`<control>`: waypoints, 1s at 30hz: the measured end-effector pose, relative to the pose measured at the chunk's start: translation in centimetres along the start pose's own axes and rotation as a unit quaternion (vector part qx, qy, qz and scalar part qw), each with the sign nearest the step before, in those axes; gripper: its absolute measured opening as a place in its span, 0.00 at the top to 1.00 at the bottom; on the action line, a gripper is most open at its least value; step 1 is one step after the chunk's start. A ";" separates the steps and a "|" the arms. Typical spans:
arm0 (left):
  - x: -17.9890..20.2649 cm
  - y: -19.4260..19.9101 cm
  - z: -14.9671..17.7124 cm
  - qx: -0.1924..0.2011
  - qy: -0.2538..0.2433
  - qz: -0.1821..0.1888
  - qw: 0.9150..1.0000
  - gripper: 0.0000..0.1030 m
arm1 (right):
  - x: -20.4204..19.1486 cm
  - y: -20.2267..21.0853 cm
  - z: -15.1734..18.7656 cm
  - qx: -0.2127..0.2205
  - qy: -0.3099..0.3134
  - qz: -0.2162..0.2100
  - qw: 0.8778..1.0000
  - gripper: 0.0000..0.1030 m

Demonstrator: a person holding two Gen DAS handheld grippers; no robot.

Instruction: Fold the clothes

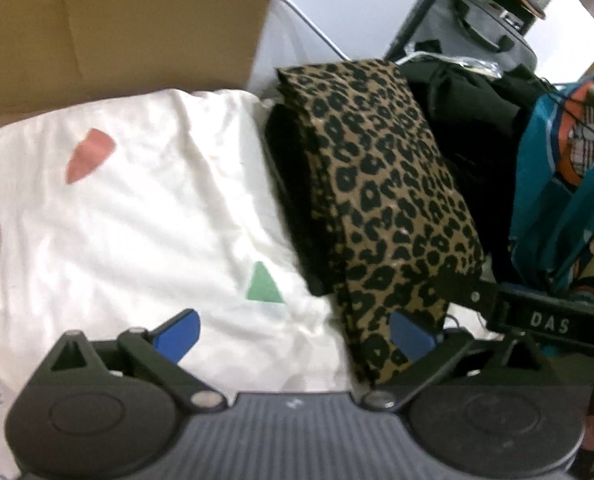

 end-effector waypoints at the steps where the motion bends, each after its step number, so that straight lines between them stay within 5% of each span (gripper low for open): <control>1: -0.3 0.5 -0.2 -0.001 0.003 -0.002 1.000 0.01 | -0.4 0.4 -0.1 -0.004 -0.001 0.002 1.000 0.01; 15: -3.9 13.8 -3.5 -0.004 0.049 -0.058 0.997 0.00 | -5.5 9.0 -4.2 -0.035 0.015 -0.007 0.999 0.01; 30: -5.9 30.9 -3.6 -0.004 0.075 -0.107 0.991 0.00 | -9.8 20.8 -7.2 -0.059 0.027 -0.033 0.997 0.01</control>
Point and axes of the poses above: each gripper's, at about its wrist camera, not at the fingertips, and y roughly against the way its jaws point, x to its right, z to its underside, the point moved 4 cm from there along -y, roughly the way its jaws point, and after that the axes turned 12 degrees about -y, right-handed, at the moved point
